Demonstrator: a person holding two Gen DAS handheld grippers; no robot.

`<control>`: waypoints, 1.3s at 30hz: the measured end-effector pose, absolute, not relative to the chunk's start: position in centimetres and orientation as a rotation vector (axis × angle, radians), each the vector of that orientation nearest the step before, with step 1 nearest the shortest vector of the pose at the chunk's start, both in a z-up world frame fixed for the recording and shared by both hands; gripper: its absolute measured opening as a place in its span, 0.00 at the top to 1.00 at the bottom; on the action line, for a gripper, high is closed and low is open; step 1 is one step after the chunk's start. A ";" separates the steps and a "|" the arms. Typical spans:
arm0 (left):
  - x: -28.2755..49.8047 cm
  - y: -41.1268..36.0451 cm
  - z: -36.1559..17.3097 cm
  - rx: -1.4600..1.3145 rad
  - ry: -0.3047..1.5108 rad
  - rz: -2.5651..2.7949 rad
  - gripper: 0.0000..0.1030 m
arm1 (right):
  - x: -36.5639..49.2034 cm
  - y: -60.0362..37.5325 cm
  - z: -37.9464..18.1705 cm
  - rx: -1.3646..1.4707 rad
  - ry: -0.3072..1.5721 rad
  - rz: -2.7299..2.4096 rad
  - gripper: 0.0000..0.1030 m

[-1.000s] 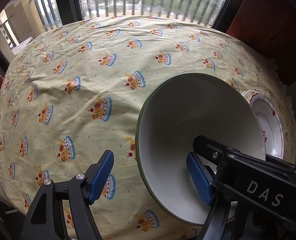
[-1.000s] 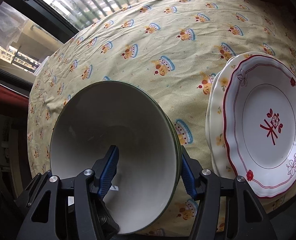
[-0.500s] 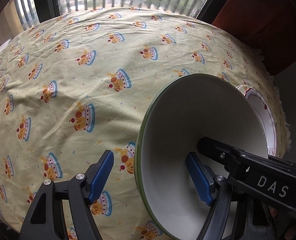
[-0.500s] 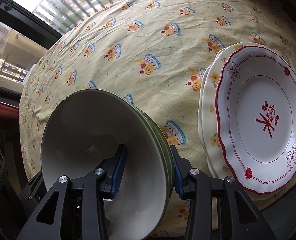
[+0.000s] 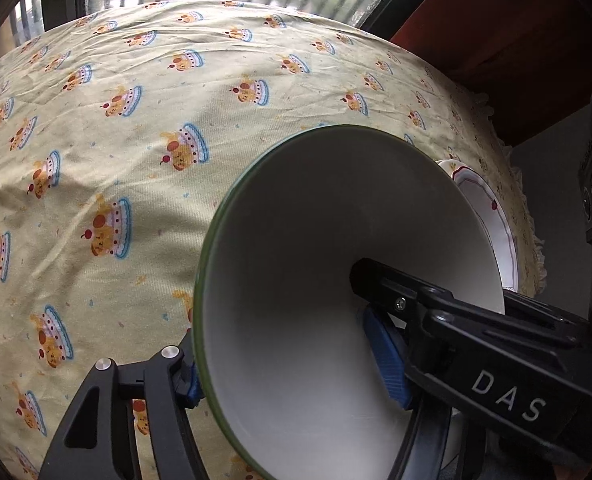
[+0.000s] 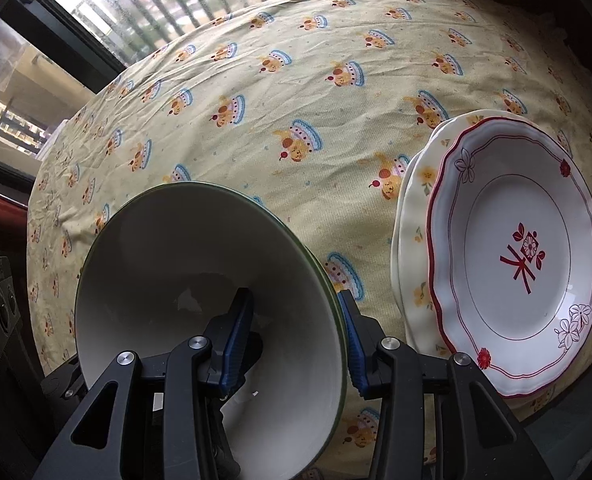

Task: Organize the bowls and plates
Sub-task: 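Lower the nested bowls with both grippers onto the red-rimmed plate stack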

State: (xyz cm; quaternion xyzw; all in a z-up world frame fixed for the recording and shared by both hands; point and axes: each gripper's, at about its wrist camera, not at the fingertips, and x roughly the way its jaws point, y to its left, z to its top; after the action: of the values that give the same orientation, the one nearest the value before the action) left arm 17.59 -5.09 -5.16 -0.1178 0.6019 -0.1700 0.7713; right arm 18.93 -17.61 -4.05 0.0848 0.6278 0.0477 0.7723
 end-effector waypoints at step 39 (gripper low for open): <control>16.8 -8.1 1.1 -0.187 1.249 -0.174 0.33 | 19.2 -18.9 2.0 0.123 1.283 0.316 0.52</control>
State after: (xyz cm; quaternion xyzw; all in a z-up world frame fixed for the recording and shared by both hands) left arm 16.85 -8.11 1.10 -0.0874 0.5829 -0.0813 0.8037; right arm 19.23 -18.90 2.04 0.0570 0.5956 0.1468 0.7877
